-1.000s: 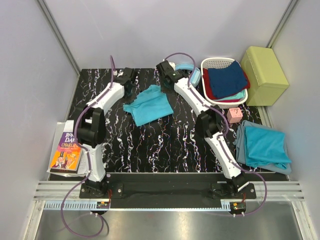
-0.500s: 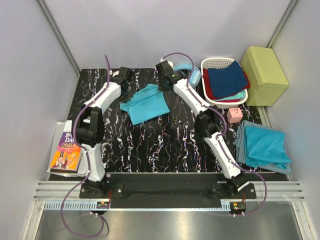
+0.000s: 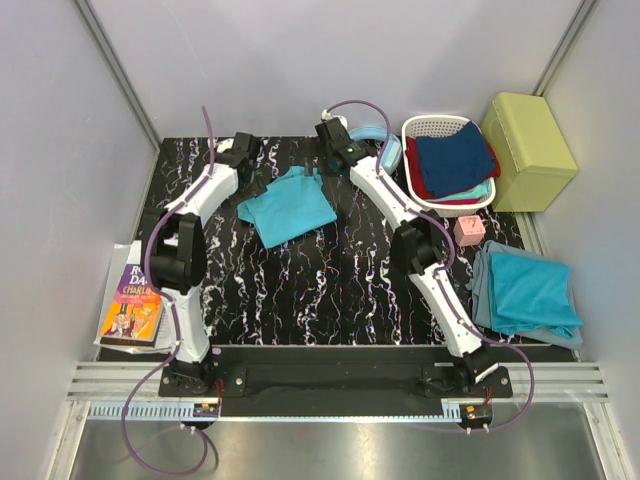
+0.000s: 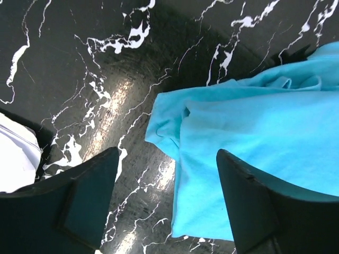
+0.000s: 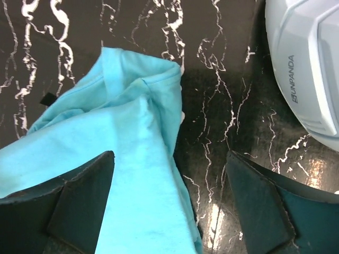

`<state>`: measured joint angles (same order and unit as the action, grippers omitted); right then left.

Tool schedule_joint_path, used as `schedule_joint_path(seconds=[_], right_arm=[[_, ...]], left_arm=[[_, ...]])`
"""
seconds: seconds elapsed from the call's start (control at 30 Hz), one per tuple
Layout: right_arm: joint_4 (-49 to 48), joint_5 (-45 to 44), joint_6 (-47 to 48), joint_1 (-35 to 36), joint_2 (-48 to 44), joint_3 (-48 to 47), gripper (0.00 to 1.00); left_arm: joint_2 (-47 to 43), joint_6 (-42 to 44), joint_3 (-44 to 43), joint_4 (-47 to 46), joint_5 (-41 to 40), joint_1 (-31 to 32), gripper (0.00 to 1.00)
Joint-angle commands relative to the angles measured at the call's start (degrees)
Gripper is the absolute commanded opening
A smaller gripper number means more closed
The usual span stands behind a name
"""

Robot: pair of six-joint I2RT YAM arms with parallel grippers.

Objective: Fold and stack the t-shirts
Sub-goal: Fold the long partially folded tshirt into a neat square, then smooth out wrinkles on the folded tshirt

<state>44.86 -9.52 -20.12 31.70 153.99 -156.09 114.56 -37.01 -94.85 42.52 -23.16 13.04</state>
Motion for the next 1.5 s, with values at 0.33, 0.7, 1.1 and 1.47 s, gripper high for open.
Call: schedule_joint_path(seconds=[0.33, 0.7, 1.1, 1.47], right_arm=[[-7.66, 1.43, -1.77, 2.83, -18.01, 29.07, 0.91], [-9.09, 3.10, -2.03, 3.36, -17.94, 35.59, 0.90], [-8.83, 4.33, -4.14, 3.28, -22.76, 48.59, 0.52], [-8.74, 3.98, -7.83, 3.28, -32.96, 65.29, 0.00]], left_arm=[[-0.49, 1.68, 1.68, -10.26, 10.41, 4.98, 0.57], [7.16, 1.07, 1.42, -10.01, 12.25, 4.98, 0.48], [8.23, 0.01, 8.36, -9.12, 15.77, 5.33, 0.43], [2.69, 0.80, 15.65, -8.69, 16.21, 10.69, 0.41]])
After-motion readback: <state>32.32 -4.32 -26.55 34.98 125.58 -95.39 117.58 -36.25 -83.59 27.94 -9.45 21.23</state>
